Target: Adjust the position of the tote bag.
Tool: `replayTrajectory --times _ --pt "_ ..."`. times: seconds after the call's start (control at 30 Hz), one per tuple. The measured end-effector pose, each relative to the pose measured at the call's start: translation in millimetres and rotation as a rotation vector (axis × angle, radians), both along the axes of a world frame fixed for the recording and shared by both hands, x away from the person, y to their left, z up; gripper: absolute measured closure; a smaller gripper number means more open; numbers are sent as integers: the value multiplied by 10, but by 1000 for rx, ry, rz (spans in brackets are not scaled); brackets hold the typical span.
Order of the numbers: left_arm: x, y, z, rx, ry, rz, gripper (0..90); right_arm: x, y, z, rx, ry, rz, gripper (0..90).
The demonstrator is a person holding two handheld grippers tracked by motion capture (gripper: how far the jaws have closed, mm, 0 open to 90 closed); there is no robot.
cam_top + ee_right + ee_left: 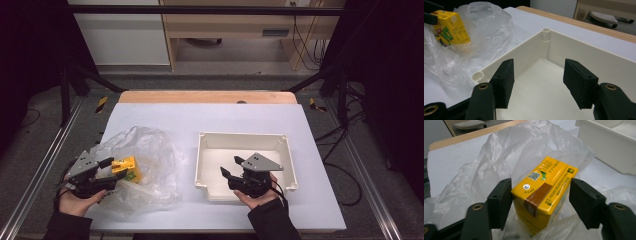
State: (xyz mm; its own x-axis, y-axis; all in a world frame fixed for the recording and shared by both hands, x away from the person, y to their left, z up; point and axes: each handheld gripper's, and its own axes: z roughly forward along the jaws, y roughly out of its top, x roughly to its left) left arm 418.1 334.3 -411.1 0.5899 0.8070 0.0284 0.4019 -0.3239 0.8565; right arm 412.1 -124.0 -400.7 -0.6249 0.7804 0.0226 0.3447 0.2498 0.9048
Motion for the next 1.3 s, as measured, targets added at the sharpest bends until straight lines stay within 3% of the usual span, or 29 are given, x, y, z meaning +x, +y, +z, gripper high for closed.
replayTrajectory --times 0.13,0.23,0.37,0.47,0.63,0.73,0.9,1.3 --pt "3 0 3 1 3 -6 369 7 -20 -6 -1 2 -6 423" --pt "59 -34 -2 10 4 -36 303 18 -23 -14 -3 5 -6 422" --pt "127 -61 -32 17 21 -50 297 32 -21 -33 -9 16 -8 423" --pt "100 -66 -30 39 24 -47 353 41 -30 -44 -15 15 -8 423" --pt "53 -73 -8 37 37 -36 489 38 -42 -39 -13 15 -12 425" --pt "62 -78 -6 33 34 -30 484 41 -56 -32 -11 12 -16 425" --pt "135 -98 -21 10 31 -16 383 56 -82 -39 -8 16 -25 426" --pt "232 -194 -153 43 82 -23 428 71 -88 -54 -14 19 -23 426"
